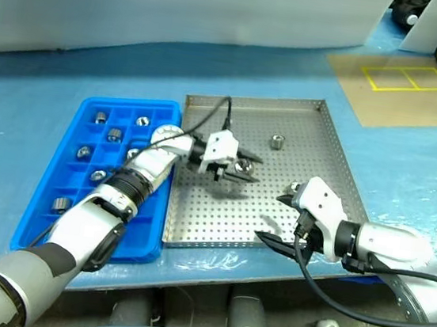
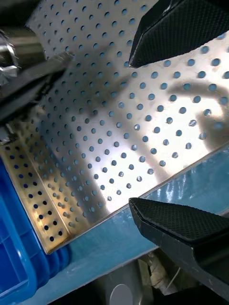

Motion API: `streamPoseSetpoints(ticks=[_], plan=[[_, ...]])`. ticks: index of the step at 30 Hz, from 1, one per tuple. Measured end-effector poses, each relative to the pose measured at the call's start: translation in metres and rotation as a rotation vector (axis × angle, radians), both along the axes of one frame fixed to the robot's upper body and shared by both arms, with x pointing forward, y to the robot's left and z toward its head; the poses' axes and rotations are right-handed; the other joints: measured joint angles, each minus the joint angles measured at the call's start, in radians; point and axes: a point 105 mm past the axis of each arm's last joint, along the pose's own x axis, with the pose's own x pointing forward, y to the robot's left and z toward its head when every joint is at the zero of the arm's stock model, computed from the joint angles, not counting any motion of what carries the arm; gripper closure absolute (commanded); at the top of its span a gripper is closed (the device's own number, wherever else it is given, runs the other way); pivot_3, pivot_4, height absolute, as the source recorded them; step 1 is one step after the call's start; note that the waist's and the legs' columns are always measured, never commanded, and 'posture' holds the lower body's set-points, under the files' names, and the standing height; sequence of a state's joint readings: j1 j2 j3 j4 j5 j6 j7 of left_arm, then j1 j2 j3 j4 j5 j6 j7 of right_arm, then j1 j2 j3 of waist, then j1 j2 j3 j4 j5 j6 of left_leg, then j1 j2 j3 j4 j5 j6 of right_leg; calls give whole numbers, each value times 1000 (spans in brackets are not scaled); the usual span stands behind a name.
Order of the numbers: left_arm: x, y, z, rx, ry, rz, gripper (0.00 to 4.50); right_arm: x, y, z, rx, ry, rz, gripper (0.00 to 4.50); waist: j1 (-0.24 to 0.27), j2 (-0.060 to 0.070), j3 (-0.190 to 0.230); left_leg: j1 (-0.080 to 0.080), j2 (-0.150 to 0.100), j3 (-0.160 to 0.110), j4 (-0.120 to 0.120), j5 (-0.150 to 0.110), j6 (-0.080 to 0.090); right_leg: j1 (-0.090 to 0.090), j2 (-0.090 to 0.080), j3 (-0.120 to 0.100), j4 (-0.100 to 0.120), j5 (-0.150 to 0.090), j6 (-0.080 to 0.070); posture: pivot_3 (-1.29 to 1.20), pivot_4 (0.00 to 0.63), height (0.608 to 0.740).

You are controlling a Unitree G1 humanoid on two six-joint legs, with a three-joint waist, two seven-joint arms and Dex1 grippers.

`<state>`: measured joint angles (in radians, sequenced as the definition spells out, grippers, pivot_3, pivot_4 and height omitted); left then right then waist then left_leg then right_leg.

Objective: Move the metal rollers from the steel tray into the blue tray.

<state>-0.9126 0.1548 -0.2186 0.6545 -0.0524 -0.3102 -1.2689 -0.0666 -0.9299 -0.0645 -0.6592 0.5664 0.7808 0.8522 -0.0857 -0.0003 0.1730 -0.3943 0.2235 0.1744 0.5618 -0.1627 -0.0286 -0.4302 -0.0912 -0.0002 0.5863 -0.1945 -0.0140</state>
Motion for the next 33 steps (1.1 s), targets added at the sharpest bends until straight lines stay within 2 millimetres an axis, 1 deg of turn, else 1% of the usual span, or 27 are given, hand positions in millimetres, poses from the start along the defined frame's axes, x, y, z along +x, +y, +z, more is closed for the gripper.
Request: streamPoseSetpoints(ticks=[2, 3, 4, 6, 7, 10, 11, 12, 13, 14, 15, 17, 19, 21, 22, 23, 25, 28, 30, 33], plan=[[-4, 13, 11, -19, 1, 12, 2751, 7, 7, 0, 11, -7, 45, 0, 7, 0, 0, 2, 1, 0, 0, 0, -1, 0, 1, 0, 2, 0, 0, -334, 150, 740], [-6, 23, 12, -19, 21, 31, 2751, 12, 11, 1, 14, -13, 69, 0, 12, 0, 0, 4, 1, 0, -1, 0, -2, 0, 1, 1, 3, 0, 0, -296, 150, 740], [-6, 27, 12, -17, 31, 42, 2751, 14, 13, 1, 18, -16, 78, 0, 17, 0, 0, 4, 1, 1, -1, 0, -2, 0, 1, 1, 4, 0, 0, -276, 150, 740], [-7, 49, 8, -5, 77, 112, 2751, 26, 21, 1, 24, -32, 125, 0, 28, 1, 0, 4, 1, 0, 0, 1, -7, 0, 1, 1, 6, 0, 0, -257, 150, 740], [-7, 56, 7, -7, 88, 143, 2751, 30, 24, 0, 25, -35, 142, 0, 34, 1, 0, 5, 1, 0, 0, 1, -8, 0, 1, 1, 7, 0, 0, -189, 150, 740], [-9, 79, 9, -26, 105, 254, 2751, 42, 35, -3, 36, -42, 201, 0, 66, 1, 1, 5, 1, 1, 1, 2, -9, 0, 0, 1, 9, 0, 0, -83, 150, 740], [-10, 82, 11, -34, 103, 271, 2751, 45, 37, -3, 40, -47, 208, 0, 75, 0, 1, 5, 1, 0, 1, 2, -9, -1, 0, 1, 10, 0, -1, 4, 150, 740], [-10, 84, 14, -42, 98, 282, 2751, 46, 39, -5, 37, -43, 217, 0, 93, 1, 1, 4, 1, 0, 1, 2, -10, -1, -1, 0, 10, 0, 0, 22, 150, 740], [-13, 92, 17, -57, 94, 318, 2751, 49, 45, -5, 42, -47, 247, 0, 113, 1, 1, 5, 2, 1, 1, 2, -10, -1, 0, 0, 11, 0, -1, 39, 150, 740], [-33, 115, 16, -54, 89, 393, 2751, 56, 65, -3, 74, -63, 326, 0, 103, -2, 1, 5, 1, 1, 1, 1, -12, -6, 1, 1, 15, 0, -1, 83, 150, 740], [-45, 120, 13, -46, 103, 406, 2751, 58, 69, -6, 73, -54, 350, 0, 108, -2, 2, 3, 1, 1, 0, 2, -13, -8, -1, 1, 19, -3, -1, 98, 150, 740], [-64, 130, 10, -27, 123, 441, 2751, 64, 77, -12, 77, -35, 383, 0, 128, -2, 2, 2, 5, 0, 0, 4, -16, -9, 2, -2, 21, -5, -3, 128, 150, 740], [-73, 141, 10, -9, 128, 491, 2751, 68, 83, -13, 81, -38, 414, 0, 150, -2, 3, 1, 9, 0, 0, 6, -20, -9, 4, -6, 22, -5, -3, 173, 150, 740], [-81, 165, 7, 25, 141, 585, 2751, 71, 91, -11, 86, -51, 456, 0, 165, -2, 3, 2, 11, 0, 0, 7, -22, -8, 5, -7, 23, -5, -3, 205, 150, 740], [-84, 175, 4, 43, 153, 624, 2751, 72, 93, -11, 87, -52, 468, 0, 169, -2, 3, 2, 11, 0, 0, 7, -22, -8, 5, -8, 23, -5, -3, 224, 150, 740], [-91, 189, -3, 70, 180, 680, 2751, 72, 97, -12, 96, -49, 485, 0, 173, -2, 3, 2, 12, 0, 0, 7, -22, -8, 5, -8, 23, -5, -3, 224, 150, 740], [-99, 205, -13, 91, 224, 750, 2751, 73, 98, -16, 95, -35, 494, 0, 186, -2, 3, 2, 12, -1, 0, 7, -22, -8, 5, -8, 22, -5, -3, 253, 150, 740], [-110, 215, -20, 99, 254, 795, 2751, 72, 104, -18, 102, -30, 522, 0, 206, -2, 3, 0, 12, -1, 0, 7, -23, -8, 5, -9, 22, -5, -3, 281, 150, 740], [-118, 220, -23, 104, 264, 824, 2751, 71, 110, -16, 113, -32, 549, 0, 212, -2, 3, 1, 13, -1, 0, 7, -23, -8, 5, -9, 22, -5, -3, 288, 150, 740], [-125, 227, -34, 113, 301, 865, 2751, 68, 113, -12, 116, -30, 585, 0, 218, -2, 3, 1, 13, -1, -1, 7, -23, -8, 6, -9, 22, -5, -3, 297, 150, 740]])
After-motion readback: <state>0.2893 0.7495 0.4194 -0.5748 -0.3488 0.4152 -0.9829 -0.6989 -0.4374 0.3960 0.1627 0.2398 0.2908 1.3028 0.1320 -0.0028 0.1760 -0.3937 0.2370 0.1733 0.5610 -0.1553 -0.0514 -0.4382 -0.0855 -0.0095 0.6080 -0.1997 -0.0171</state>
